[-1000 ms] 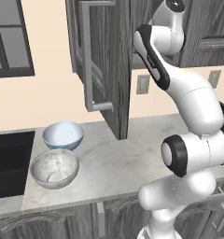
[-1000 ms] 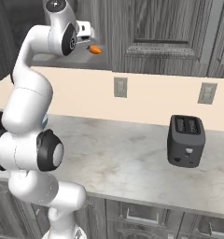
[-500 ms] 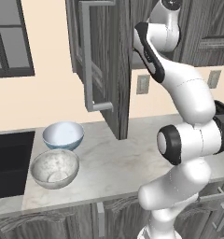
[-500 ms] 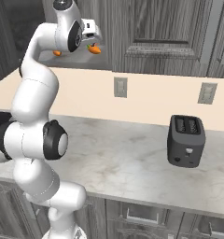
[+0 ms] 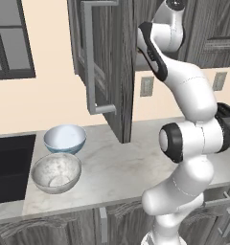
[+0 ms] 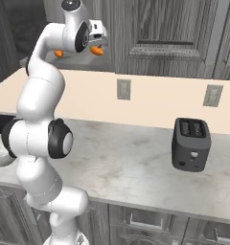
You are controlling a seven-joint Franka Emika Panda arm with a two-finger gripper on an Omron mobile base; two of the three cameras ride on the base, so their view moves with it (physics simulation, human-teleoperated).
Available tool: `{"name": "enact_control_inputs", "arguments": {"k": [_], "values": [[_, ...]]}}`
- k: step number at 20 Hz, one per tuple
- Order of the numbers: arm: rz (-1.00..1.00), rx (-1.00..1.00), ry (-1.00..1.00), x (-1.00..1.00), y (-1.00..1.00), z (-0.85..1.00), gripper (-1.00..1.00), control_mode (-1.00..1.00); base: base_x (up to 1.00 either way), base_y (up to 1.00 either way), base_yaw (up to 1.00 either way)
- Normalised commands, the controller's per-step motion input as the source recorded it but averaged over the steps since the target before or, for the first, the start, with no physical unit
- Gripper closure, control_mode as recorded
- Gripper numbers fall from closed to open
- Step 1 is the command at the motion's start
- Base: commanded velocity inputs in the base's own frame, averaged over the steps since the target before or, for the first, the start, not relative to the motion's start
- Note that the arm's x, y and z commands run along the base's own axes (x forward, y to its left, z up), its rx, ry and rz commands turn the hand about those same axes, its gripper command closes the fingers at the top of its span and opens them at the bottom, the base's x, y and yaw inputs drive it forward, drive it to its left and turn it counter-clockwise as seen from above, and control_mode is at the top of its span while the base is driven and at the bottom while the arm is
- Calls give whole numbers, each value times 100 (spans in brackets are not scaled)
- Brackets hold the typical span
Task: Pick the carrots from the cabinet and place them in one bowl. Pick the potato from the sink and place it in the other bowl.
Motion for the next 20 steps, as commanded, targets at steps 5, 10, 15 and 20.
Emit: {"name": "enact_control_inputs", "arguments": {"k": [5, 10, 15, 20], "values": [[0, -1, 0, 17, -1, -10, -100, -100, 0, 0, 0], [0, -2, 0, 19, -10, 0, -100, -100, 0, 0, 0], [0, 0, 0, 26, -11, -5, -100, -100, 0, 0, 0], [0, 0, 0, 29, -2, -6, -100, -100, 0, 0, 0]]}}
